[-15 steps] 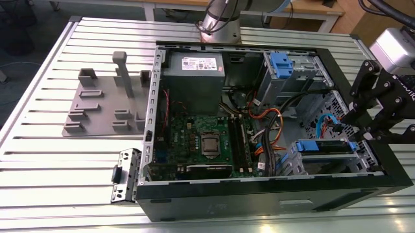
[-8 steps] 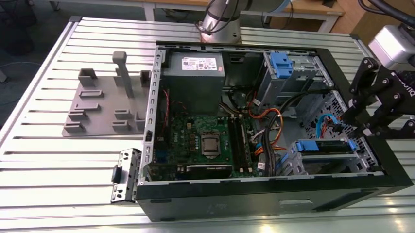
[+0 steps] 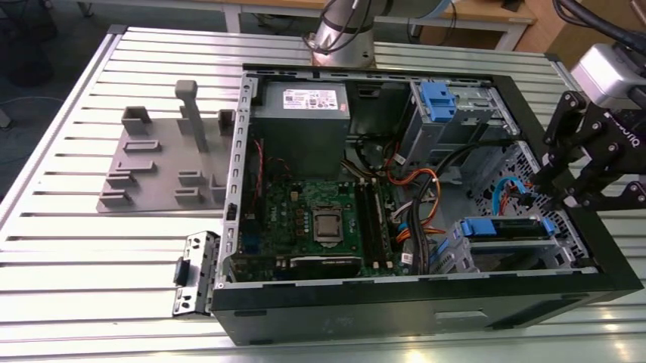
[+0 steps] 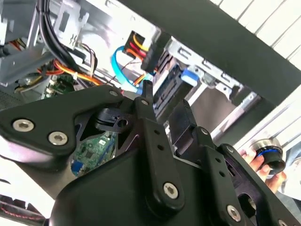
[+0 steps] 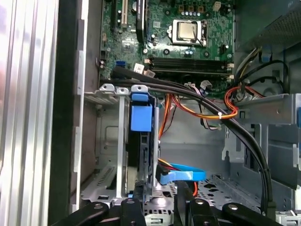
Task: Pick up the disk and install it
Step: 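Insert the first disk wire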
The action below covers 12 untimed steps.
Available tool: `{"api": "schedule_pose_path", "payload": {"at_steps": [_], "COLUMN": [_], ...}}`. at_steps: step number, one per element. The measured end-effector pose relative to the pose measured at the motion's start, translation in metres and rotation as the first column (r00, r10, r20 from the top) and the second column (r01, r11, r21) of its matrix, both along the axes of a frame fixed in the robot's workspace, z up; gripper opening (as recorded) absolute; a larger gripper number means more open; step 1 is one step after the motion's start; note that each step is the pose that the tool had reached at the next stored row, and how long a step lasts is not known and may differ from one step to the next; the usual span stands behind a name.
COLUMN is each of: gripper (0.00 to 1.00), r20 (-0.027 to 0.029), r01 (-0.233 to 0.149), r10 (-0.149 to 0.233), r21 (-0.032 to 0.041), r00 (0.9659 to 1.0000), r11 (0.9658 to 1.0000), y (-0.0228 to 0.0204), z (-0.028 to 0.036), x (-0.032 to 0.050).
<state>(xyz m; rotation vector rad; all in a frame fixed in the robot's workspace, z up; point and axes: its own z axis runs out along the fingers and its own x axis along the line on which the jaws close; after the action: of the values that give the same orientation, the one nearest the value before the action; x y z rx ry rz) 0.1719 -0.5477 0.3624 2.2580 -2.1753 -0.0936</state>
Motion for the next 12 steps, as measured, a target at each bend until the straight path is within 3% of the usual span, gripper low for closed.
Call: {"api": "schedule_pose_path", "payload": {"at_steps": [8, 9, 10, 12], "gripper": [0.41, 0.41, 0.41, 0.41], "r20": [-0.0001, -0.0002, -0.0004, -0.0005], "r01": [0.0, 0.0, 0.0, 0.0], "r10": [0.0, 0.0, 0.0, 0.0], "r21": [-0.0007, -0.0016, -0.0029, -0.0147], "r00": [1.0, 1.0, 1.0, 1.0], "r11": [1.0, 1.0, 1.0, 0.9999], "y": [0.017, 0.0224, 0.025, 0.0279], "z": [-0.005, -0.0067, -0.0077, -0.0093], "x": [0.01, 0.014, 0.0158, 0.0185]}}
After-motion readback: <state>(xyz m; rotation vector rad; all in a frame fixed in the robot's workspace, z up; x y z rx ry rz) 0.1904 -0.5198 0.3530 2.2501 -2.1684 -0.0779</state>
